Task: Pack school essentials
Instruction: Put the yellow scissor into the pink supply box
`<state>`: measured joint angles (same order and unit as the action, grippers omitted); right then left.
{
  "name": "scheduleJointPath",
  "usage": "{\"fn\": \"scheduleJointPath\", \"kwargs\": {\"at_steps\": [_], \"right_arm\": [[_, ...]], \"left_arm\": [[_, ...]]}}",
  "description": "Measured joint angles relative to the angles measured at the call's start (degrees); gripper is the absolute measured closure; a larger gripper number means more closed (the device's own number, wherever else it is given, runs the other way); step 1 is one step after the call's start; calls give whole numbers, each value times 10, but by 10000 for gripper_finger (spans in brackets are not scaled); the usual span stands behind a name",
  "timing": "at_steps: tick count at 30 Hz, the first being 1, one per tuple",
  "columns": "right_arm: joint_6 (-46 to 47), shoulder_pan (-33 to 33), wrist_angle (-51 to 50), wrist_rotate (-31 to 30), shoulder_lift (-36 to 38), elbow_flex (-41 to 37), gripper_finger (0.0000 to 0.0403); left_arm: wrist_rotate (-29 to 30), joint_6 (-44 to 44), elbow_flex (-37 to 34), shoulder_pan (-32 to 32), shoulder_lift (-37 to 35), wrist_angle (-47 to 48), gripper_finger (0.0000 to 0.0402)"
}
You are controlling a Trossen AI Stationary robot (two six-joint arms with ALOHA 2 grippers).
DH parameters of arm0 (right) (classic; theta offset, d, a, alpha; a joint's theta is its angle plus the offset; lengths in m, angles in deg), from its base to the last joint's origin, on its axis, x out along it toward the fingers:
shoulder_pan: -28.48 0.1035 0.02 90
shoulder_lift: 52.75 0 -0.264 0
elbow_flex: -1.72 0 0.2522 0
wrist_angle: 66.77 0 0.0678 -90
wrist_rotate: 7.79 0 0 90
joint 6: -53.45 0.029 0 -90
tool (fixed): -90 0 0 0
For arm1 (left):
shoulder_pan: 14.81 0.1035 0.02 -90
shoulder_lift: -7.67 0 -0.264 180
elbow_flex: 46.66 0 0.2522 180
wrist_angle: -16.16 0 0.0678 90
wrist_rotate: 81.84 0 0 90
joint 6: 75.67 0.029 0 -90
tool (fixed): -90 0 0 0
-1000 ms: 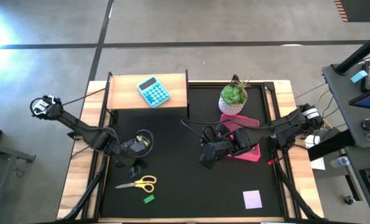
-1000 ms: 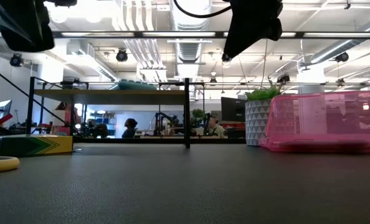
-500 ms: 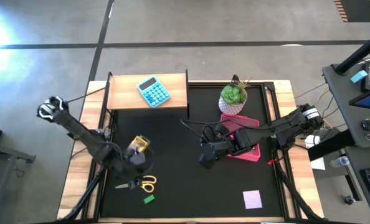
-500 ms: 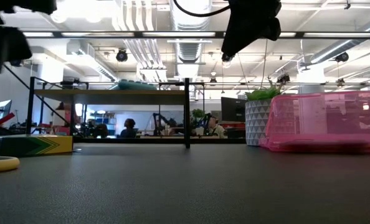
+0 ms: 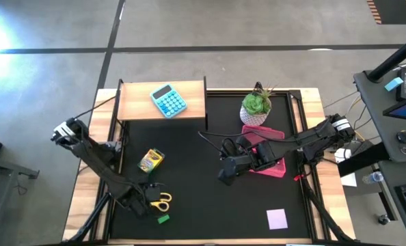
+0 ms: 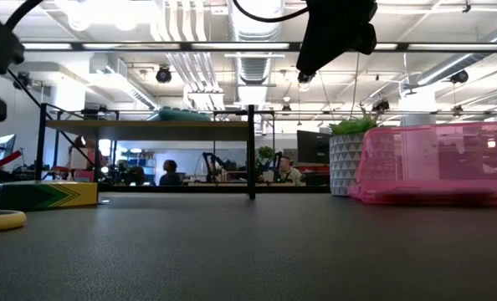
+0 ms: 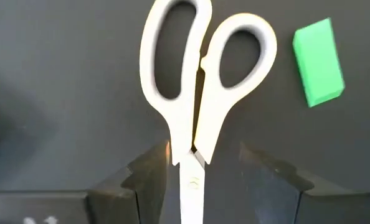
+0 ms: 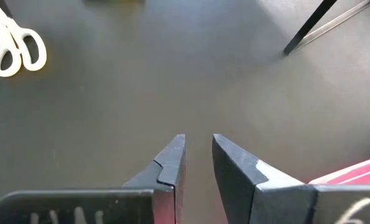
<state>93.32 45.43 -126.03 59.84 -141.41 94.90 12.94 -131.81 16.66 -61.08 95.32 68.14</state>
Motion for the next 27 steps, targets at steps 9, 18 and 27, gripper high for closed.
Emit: {"fn": "scheduleJointPath", "kwargs": {"at_steps": [9,18,27], "right_arm": [[0,0,0,0,0,0,335],[0,0,3,0,0,0,335],[0,0,13,0,0,0,335]], "left_arm": [[0,30,-3,-7,42,3,222],[9,43,-2,-4,69,1,225],[9,44,-6,1,106,-13,304]]}}
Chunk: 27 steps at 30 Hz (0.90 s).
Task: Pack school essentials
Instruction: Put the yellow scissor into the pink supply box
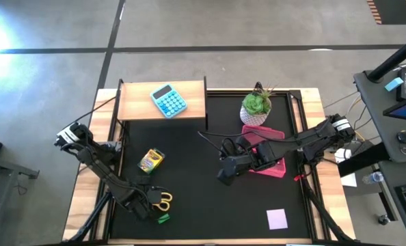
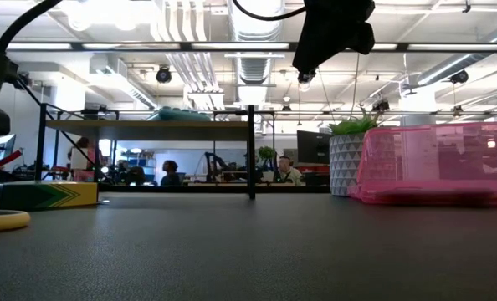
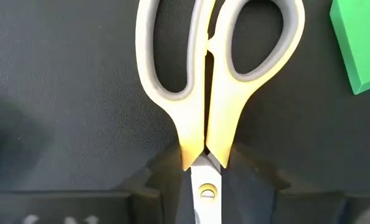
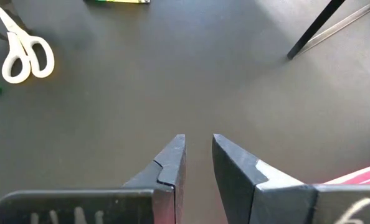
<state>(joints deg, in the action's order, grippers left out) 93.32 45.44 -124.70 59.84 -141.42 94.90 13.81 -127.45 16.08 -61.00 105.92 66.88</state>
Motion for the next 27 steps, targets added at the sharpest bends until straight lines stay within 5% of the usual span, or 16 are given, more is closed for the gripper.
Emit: {"fn": "scheduleJointPath", "kwargs": {"at_steps": [12,27], "right_arm": [[0,-1,2,-1,0,0,335],[-22,-1,66,37,0,0,335]], "left_arm": [[15,-7,-2,2,-65,-9,323],[182,-64,-2,28,-176,-31,321]]}}
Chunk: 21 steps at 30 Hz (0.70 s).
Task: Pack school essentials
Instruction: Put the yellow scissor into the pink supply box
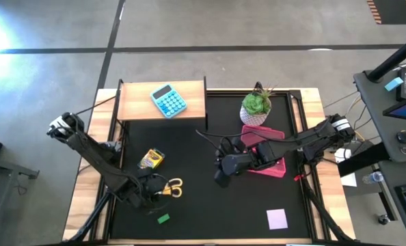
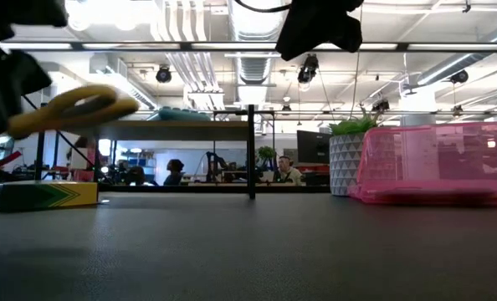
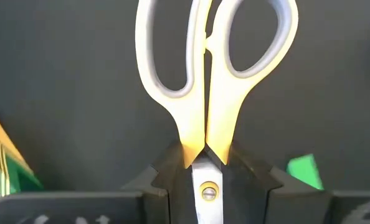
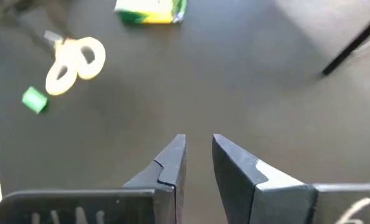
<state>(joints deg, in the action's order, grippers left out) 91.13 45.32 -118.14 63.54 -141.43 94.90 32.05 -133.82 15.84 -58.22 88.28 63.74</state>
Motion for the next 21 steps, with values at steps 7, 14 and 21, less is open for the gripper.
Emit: {"fn": "scheduleJointPath", "kwargs": {"at_steps": [7,14,21], "right_arm": [[-13,-4,-24,13,24,0,335],[-45,-3,-33,18,90,0,335],[-24,-3,-71,47,160,0,335]], "left_arm": [[57,7,8,32,-9,-86,320],[112,87,25,84,-8,-205,320],[142,191,31,151,-8,-351,320]]}}
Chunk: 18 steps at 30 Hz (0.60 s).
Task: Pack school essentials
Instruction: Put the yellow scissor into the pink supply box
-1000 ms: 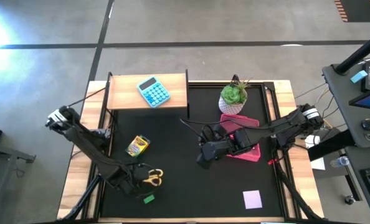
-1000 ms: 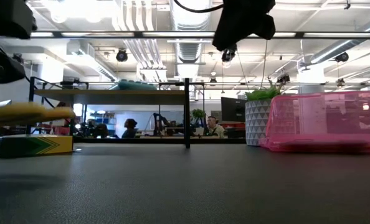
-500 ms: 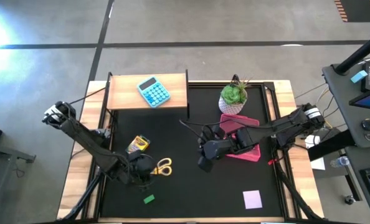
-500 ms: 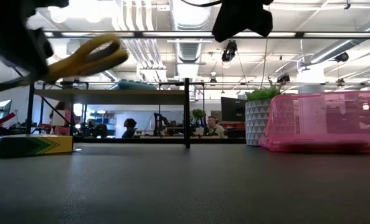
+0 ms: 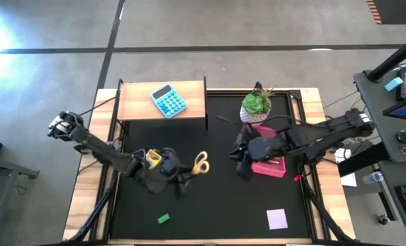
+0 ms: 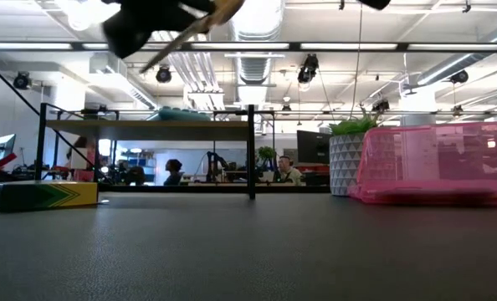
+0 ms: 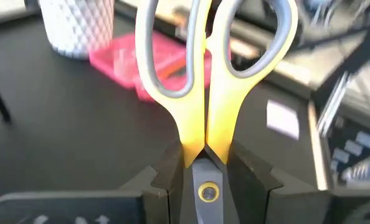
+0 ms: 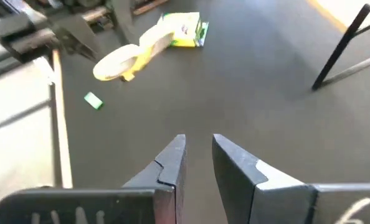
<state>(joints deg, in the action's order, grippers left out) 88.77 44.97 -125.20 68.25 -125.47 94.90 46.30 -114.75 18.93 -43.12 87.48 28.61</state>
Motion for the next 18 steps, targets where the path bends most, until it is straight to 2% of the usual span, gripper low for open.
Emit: {"fn": "scheduleJointPath", "kwargs": {"at_steps": [7,12,18], "right_arm": [[-15,0,0,-11,27,0,335],[-49,0,9,-11,29,0,333],[-75,-6,37,-10,25,0,294]], "left_arm": [[46,102,0,53,1,-152,320],[48,189,0,73,1,-260,320],[103,240,0,87,1,-332,320]]}}
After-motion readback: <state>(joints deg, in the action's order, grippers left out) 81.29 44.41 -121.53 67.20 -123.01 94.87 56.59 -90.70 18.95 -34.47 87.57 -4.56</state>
